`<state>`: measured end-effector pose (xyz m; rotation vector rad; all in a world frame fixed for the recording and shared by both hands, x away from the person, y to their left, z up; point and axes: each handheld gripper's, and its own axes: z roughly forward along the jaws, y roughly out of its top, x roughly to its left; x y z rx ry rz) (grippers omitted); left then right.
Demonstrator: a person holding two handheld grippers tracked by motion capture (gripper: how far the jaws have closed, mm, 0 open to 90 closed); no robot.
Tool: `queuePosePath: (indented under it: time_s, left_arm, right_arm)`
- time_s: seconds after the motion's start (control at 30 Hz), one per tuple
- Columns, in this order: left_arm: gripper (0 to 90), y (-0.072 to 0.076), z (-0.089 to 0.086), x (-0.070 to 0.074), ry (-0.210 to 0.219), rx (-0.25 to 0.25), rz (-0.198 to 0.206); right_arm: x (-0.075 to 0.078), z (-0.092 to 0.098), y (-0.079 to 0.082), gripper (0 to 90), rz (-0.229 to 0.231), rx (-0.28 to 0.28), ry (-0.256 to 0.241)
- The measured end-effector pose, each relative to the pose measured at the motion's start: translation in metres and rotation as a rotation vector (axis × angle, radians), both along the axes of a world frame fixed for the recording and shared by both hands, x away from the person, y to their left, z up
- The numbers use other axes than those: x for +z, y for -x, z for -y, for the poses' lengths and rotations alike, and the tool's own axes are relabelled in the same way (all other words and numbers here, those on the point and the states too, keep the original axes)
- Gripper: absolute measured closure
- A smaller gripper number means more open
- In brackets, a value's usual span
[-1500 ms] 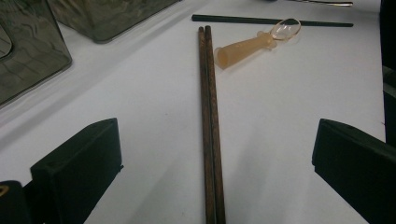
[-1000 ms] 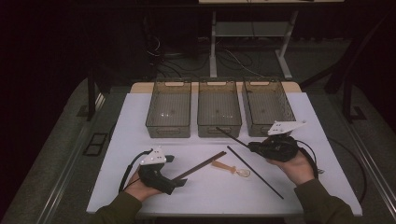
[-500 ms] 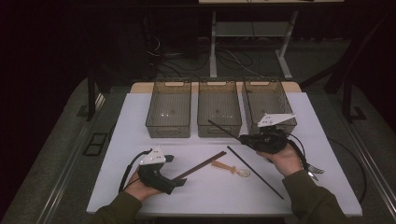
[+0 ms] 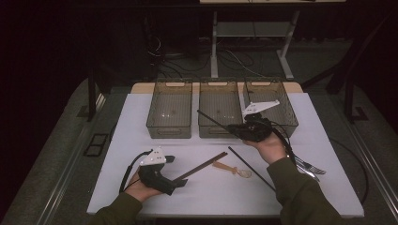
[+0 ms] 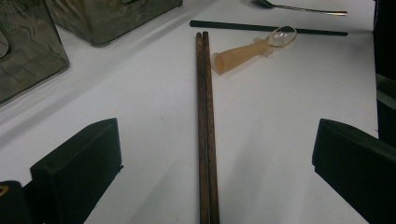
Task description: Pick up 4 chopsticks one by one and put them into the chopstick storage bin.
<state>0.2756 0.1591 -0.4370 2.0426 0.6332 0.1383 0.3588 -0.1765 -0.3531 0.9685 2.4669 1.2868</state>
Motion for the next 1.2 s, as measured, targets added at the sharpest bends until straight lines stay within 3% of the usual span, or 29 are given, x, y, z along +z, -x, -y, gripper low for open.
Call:
queuePosePath:
  time_s: [0.73, 1.2]
  left_arm:
    - [0.5, 0.001, 0.0, 0.001, 0.008, 0.002, -0.002]
    - [0.5, 0.001, 0.0, 0.001, 0.009, 0.001, 0.0]
  right_arm:
    - [0.009, -0.058, -0.045, 85.4, -0.025, -0.024, 0.022]
    - [0.018, -0.105, -0.077, 85.3, -0.036, -0.041, 0.049]
